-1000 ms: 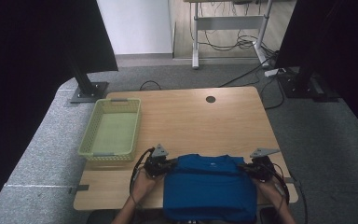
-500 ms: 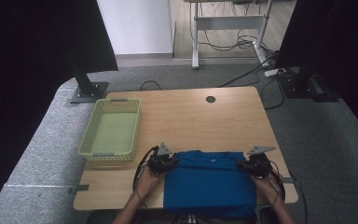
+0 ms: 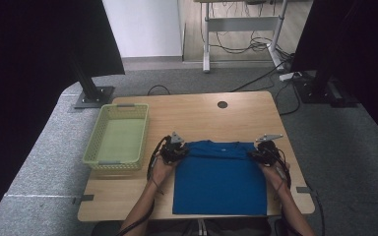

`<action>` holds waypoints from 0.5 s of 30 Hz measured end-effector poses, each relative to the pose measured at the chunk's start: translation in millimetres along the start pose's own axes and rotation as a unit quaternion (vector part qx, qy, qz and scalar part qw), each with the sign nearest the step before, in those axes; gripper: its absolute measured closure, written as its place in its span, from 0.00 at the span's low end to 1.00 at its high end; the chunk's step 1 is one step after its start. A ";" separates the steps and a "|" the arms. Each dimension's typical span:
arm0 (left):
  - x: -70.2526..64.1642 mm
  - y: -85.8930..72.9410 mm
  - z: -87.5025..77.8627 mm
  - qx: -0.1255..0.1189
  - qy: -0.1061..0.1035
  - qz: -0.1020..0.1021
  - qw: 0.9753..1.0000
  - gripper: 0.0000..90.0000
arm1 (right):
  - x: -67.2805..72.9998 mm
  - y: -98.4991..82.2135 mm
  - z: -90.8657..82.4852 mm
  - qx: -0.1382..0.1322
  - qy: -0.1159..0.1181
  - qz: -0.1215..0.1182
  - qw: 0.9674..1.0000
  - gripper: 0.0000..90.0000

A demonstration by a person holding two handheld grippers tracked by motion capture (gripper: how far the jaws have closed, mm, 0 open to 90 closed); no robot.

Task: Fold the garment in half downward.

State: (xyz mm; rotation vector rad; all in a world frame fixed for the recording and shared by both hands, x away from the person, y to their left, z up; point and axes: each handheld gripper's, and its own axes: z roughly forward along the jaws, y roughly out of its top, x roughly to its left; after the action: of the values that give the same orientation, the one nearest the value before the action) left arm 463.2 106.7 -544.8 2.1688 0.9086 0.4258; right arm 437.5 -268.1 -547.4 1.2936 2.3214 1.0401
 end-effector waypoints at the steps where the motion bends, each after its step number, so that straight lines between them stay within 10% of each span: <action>1: 1.7 2.4 2.4 0.000 0.003 -0.004 1.000 0.94 | -1.0 1.9 1.6 0.000 -0.002 0.000 1.000 0.95; 15: -2.1 6.7 -22.8 -0.032 0.007 -0.003 0.999 0.95 | 3.4 11.6 -17.4 -0.028 -0.011 -0.004 1.000 0.95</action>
State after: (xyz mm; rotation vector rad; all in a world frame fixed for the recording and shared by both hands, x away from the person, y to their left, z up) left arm 452.7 113.4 -524.5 2.1078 0.8970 0.4614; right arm 433.1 -269.2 -526.7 1.2676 2.2623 1.0752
